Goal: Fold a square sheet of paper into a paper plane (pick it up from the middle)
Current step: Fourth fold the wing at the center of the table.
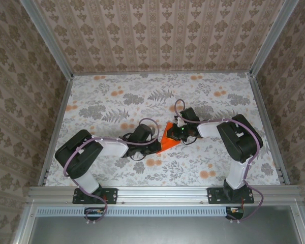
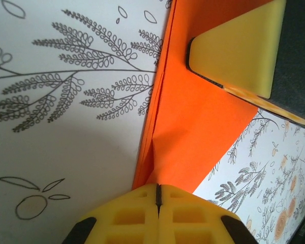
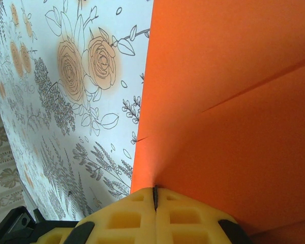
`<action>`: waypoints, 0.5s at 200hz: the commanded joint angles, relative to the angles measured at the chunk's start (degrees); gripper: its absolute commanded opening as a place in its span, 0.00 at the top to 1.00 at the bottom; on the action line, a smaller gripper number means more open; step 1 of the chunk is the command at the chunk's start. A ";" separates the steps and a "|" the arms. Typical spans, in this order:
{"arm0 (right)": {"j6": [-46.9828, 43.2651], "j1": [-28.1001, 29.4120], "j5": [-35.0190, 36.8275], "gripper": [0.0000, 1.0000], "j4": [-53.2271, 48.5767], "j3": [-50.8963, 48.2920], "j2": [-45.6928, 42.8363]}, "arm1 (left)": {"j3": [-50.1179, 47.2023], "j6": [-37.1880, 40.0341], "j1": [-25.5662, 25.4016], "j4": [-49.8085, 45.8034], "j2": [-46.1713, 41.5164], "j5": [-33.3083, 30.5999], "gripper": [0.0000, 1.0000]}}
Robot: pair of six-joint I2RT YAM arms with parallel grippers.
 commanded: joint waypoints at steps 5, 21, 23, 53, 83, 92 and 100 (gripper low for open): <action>-1.25 -0.14 10.73 1.00 -9.48 -2.48 6.03 | -3.21 -1.58 0.34 -7.21 -0.03 1.30 0.98; -1.25 -0.14 10.83 1.00 -9.53 -2.50 6.00 | -3.32 -1.11 0.37 -8.30 -0.56 1.31 0.99; -1.32 -0.14 10.83 1.00 -9.57 -2.52 6.02 | -3.26 -1.07 0.37 -8.46 -0.66 1.31 0.99; -1.42 -0.14 10.87 1.00 -9.57 -2.51 6.14 | -1.71 0.91 0.75 -9.70 -4.18 1.06 0.99; -1.33 -0.12 10.83 1.00 -9.67 -2.46 6.18 | 0.91 2.29 -0.03 -9.99 -7.82 0.86 0.95; -1.33 -0.14 10.83 1.00 -9.58 -2.43 6.18 | 1.42 2.22 -0.32 -9.92 -8.07 0.62 0.94; -1.33 -0.10 10.74 1.00 -9.58 -2.42 6.24 | 1.61 2.04 -0.42 -9.74 -8.17 0.45 0.92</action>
